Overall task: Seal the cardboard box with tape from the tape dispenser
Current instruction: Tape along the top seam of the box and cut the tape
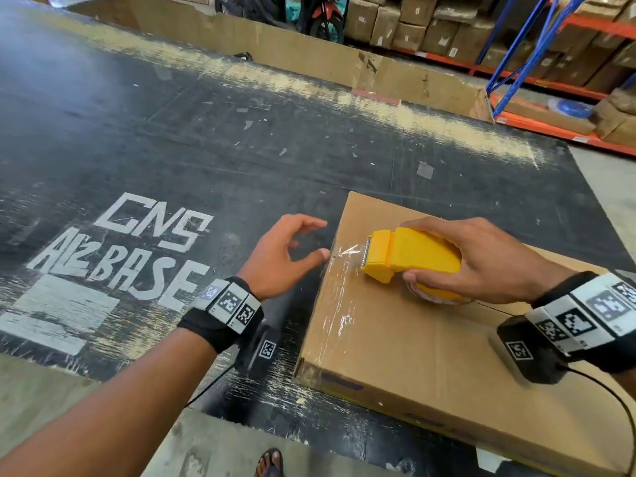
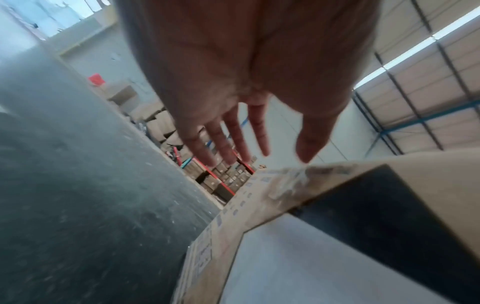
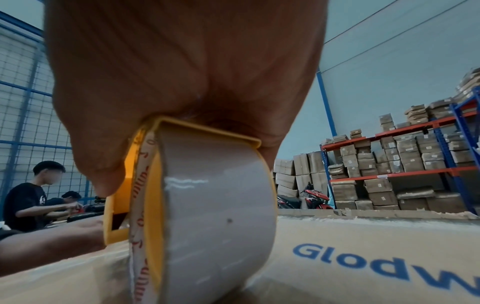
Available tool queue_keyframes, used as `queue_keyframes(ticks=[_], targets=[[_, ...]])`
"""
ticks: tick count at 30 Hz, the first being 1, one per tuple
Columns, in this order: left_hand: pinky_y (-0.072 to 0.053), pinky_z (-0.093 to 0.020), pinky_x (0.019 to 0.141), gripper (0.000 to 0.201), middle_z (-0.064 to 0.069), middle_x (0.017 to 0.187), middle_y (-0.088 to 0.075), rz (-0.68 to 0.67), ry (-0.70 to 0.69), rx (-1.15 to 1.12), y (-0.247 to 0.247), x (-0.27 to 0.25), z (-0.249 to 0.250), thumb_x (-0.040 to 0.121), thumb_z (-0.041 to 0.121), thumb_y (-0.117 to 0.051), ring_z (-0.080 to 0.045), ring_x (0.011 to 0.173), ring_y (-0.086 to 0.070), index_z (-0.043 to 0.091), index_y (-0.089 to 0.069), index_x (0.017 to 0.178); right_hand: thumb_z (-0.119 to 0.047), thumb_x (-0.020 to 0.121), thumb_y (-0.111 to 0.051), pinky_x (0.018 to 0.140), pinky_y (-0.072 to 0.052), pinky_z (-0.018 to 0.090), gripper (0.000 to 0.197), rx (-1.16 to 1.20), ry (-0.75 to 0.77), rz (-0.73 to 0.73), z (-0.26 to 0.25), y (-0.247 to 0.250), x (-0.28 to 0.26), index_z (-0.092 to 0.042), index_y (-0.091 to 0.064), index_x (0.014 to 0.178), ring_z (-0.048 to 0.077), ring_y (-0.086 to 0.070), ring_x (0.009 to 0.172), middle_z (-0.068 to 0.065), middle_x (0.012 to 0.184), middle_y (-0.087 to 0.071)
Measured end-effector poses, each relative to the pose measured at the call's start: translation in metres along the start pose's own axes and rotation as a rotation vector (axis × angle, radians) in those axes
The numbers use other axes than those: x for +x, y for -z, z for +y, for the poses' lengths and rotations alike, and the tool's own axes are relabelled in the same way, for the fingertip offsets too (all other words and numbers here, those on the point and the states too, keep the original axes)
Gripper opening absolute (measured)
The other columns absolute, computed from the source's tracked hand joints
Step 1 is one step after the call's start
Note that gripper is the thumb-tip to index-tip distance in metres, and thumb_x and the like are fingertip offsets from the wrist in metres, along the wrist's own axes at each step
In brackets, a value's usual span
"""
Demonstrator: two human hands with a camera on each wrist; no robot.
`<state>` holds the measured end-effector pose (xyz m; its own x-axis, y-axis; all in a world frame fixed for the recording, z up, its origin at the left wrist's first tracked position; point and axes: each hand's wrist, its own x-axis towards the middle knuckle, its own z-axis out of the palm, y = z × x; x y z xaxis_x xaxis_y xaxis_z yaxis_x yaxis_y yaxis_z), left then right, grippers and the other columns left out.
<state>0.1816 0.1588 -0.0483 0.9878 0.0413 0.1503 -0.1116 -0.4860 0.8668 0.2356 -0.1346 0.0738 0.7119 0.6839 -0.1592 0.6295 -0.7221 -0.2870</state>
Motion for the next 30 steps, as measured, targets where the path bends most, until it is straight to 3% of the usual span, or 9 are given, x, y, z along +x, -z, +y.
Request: queue_keyframes(ticks=[3, 6, 10, 13, 17, 19, 22, 26, 30], targets=[[-0.028, -0.033, 0.123, 0.067, 0.013, 0.159, -0.041, -0.210, -0.203, 0.008, -0.006, -0.004, 0.009, 0.088, 0.042, -0.075, -0.004, 0.154, -0.027, 0.030, -0.048, 0.148, -0.084, 0.073, -0.051, 0.076, -0.046, 0.024, 0.087, 0.027, 0.005, 0.009, 0.001, 0.000, -0.001, -0.043, -0.039, 0.149, 0.009, -0.058, 0.102, -0.013, 0.130, -0.062], [-0.020, -0.041, 0.129, 0.078, 0.018, 0.167, -0.027, -0.320, -0.210, 0.110, -0.012, -0.005, 0.010, 0.085, 0.052, -0.074, -0.003, 0.159, -0.008, 0.035, -0.040, 0.153, -0.080, 0.076, -0.056, 0.069, -0.046, 0.026, 0.080, 0.042, 0.020, 0.019, 0.001, 0.001, -0.001, -0.051, -0.034, 0.147, 0.012, -0.060, 0.092, -0.013, 0.120, -0.062], [-0.021, -0.046, 0.129, 0.076, 0.020, 0.167, -0.026, -0.310, -0.225, 0.150, -0.010, -0.006, 0.010, 0.086, 0.050, -0.074, -0.005, 0.159, -0.007, 0.037, -0.040, 0.153, -0.074, 0.077, -0.062, 0.063, -0.046, 0.031, 0.073, 0.080, 0.052, 0.031, 0.007, 0.001, -0.003, -0.053, -0.037, 0.142, 0.008, -0.060, 0.081, -0.010, 0.104, -0.064], [-0.021, -0.047, 0.128, 0.075, 0.024, 0.166, -0.024, -0.323, -0.200, 0.199, -0.008, -0.007, 0.015, 0.087, 0.048, -0.074, -0.004, 0.159, -0.006, 0.040, -0.039, 0.153, -0.071, 0.077, -0.063, 0.064, -0.050, 0.033, 0.071, 0.110, 0.051, 0.026, 0.028, 0.010, -0.028, -0.051, -0.039, 0.141, 0.009, -0.062, 0.084, -0.011, 0.109, -0.064], [-0.020, -0.047, 0.128, 0.076, 0.024, 0.167, -0.022, -0.339, -0.196, 0.273, -0.007, -0.006, 0.021, 0.088, 0.047, -0.073, -0.004, 0.159, -0.006, 0.041, -0.037, 0.154, -0.072, 0.072, -0.068, 0.069, -0.056, 0.025, 0.074, 0.120, -0.029, 0.028, 0.089, 0.038, -0.116, -0.052, -0.045, 0.140, 0.005, -0.068, 0.092, -0.020, 0.122, -0.065], [-0.017, -0.045, 0.128, 0.078, 0.025, 0.168, -0.020, -0.359, -0.172, 0.334, -0.005, -0.006, 0.027, 0.087, 0.047, -0.073, -0.003, 0.159, -0.005, 0.042, -0.035, 0.155, -0.067, 0.068, -0.076, 0.065, -0.059, 0.034, 0.075, 0.098, -0.124, -0.002, 0.129, 0.050, -0.166, -0.055, -0.048, 0.137, 0.010, -0.070, 0.081, -0.019, 0.119, -0.066], [-0.016, -0.042, 0.126, 0.080, 0.025, 0.169, -0.017, -0.394, -0.158, 0.432, -0.004, -0.006, 0.039, 0.086, 0.058, -0.068, -0.002, 0.159, -0.003, 0.045, -0.031, 0.156, -0.062, 0.062, -0.081, 0.063, -0.059, 0.036, 0.079, 0.084, -0.224, -0.007, 0.180, 0.052, -0.212, -0.058, -0.050, 0.134, 0.005, -0.069, 0.075, -0.022, 0.113, -0.068], [-0.015, -0.051, 0.127, 0.086, 0.026, 0.169, -0.013, -0.413, -0.109, 0.639, 0.000, -0.006, 0.062, 0.080, 0.075, -0.057, -0.001, 0.159, 0.001, 0.049, -0.027, 0.156, -0.078, 0.069, -0.066, 0.057, -0.057, 0.036, 0.074, 0.101, -0.182, -0.037, 0.187, 0.047, -0.220, -0.060, -0.044, 0.137, 0.011, -0.066, 0.065, -0.012, 0.096, -0.072], [-0.018, -0.057, 0.127, 0.095, 0.016, 0.172, -0.011, -0.329, -0.122, 0.905, -0.010, -0.014, 0.102, 0.078, 0.082, -0.049, -0.010, 0.160, -0.003, 0.042, -0.022, 0.159, -0.088, 0.071, -0.050, 0.052, -0.052, 0.030, 0.071, 0.108, -0.100, 0.017, 0.189, 0.043, -0.222, -0.062, -0.042, 0.136, 0.006, -0.062, 0.081, -0.018, 0.090, -0.067]])
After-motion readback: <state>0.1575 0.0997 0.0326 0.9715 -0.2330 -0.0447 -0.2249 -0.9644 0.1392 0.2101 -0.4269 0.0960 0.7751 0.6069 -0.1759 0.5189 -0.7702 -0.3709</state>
